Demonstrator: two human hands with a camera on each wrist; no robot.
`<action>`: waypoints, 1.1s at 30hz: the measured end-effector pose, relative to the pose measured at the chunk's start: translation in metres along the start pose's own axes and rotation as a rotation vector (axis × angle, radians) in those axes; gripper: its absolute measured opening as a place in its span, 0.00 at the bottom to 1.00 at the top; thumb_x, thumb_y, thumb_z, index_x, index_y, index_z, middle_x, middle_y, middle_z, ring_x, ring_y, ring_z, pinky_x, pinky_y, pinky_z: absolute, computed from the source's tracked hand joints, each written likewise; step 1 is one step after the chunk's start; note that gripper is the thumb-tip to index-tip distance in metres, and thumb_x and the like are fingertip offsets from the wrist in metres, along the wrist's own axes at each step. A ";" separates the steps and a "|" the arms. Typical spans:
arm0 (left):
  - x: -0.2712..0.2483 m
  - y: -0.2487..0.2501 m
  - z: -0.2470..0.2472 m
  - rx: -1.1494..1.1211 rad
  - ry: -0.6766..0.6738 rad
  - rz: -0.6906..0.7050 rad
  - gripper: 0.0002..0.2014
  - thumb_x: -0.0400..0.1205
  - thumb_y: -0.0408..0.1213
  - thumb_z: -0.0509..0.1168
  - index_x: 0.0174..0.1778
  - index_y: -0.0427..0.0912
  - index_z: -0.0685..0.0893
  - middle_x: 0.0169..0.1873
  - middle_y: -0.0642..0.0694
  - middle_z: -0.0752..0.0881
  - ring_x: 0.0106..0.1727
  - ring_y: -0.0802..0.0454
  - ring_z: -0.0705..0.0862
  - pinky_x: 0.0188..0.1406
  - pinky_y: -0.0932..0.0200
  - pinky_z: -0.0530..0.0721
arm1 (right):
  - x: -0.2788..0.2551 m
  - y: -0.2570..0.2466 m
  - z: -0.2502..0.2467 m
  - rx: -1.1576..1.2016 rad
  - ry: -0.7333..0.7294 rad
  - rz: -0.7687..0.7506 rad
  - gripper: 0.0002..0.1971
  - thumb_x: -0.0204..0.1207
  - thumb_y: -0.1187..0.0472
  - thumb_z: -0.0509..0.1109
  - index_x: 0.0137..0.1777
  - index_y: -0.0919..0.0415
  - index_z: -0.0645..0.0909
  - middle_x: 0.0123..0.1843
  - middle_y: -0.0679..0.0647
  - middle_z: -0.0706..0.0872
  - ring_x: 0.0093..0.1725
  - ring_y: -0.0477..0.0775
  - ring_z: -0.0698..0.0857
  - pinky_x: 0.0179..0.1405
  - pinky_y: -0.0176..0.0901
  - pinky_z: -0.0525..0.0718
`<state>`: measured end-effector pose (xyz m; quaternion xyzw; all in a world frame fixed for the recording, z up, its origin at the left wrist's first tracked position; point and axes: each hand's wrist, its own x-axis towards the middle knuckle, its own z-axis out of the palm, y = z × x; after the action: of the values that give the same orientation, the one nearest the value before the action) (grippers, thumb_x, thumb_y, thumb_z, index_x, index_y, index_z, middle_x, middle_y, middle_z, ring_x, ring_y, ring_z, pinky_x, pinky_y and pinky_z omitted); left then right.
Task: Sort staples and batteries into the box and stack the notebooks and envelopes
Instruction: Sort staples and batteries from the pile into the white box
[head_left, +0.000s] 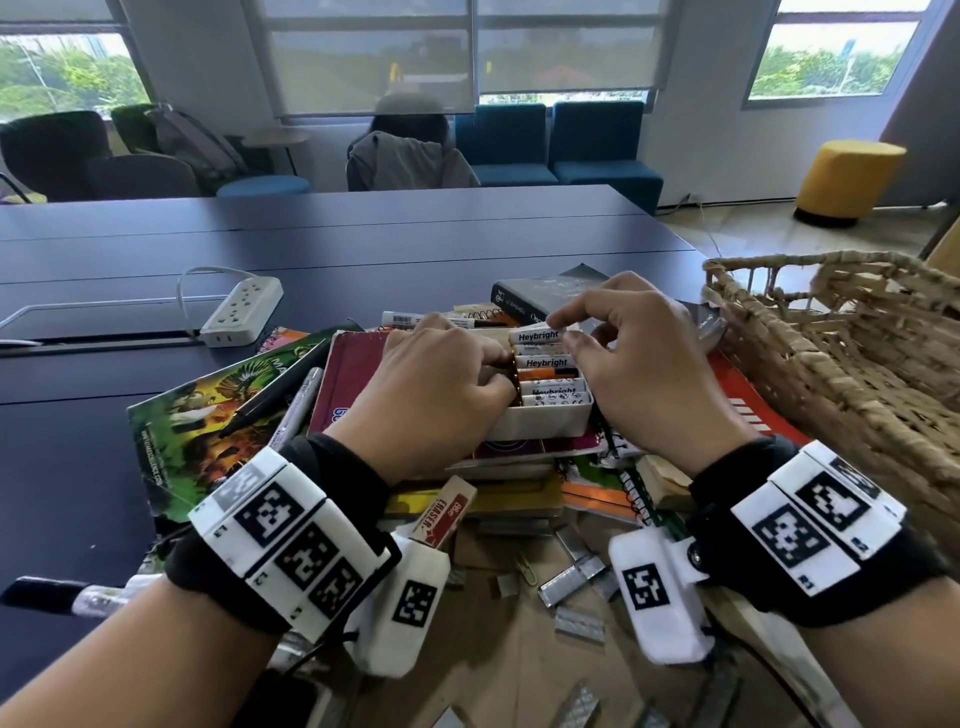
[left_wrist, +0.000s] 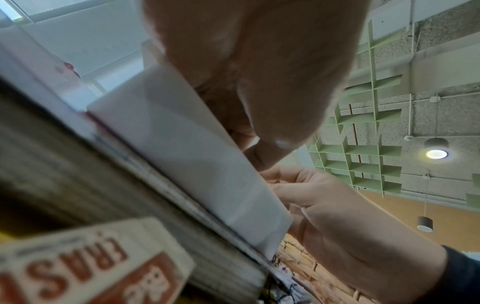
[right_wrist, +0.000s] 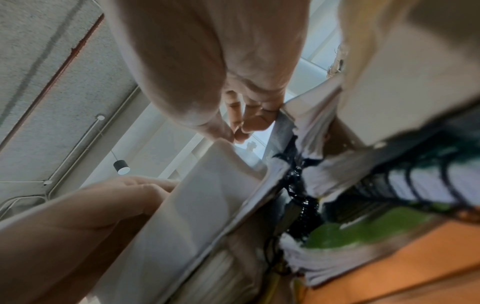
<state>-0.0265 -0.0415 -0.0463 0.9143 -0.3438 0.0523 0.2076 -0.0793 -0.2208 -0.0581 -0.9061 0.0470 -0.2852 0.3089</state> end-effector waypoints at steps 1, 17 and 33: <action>0.000 0.000 0.000 0.000 0.003 -0.001 0.18 0.86 0.45 0.60 0.69 0.51 0.88 0.44 0.57 0.81 0.59 0.52 0.76 0.68 0.42 0.76 | 0.000 -0.001 0.000 -0.011 -0.009 -0.019 0.09 0.83 0.63 0.74 0.54 0.48 0.92 0.48 0.38 0.78 0.51 0.49 0.80 0.46 0.34 0.72; -0.001 0.002 -0.003 -0.056 0.023 -0.031 0.13 0.86 0.41 0.61 0.66 0.55 0.76 0.50 0.57 0.85 0.57 0.54 0.76 0.67 0.44 0.75 | -0.003 -0.013 -0.002 -0.145 -0.120 -0.046 0.13 0.85 0.66 0.68 0.61 0.55 0.91 0.53 0.46 0.80 0.52 0.46 0.77 0.42 0.23 0.67; 0.002 -0.007 0.004 -0.105 0.049 0.001 0.22 0.85 0.44 0.60 0.76 0.57 0.82 0.57 0.52 0.90 0.55 0.50 0.83 0.59 0.41 0.83 | -0.004 -0.015 -0.004 -0.166 -0.086 -0.027 0.11 0.84 0.64 0.70 0.59 0.53 0.90 0.53 0.47 0.78 0.49 0.45 0.76 0.36 0.20 0.66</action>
<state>-0.0205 -0.0394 -0.0524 0.9004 -0.3413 0.0566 0.2638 -0.0861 -0.2098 -0.0490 -0.9404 0.0451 -0.2454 0.2308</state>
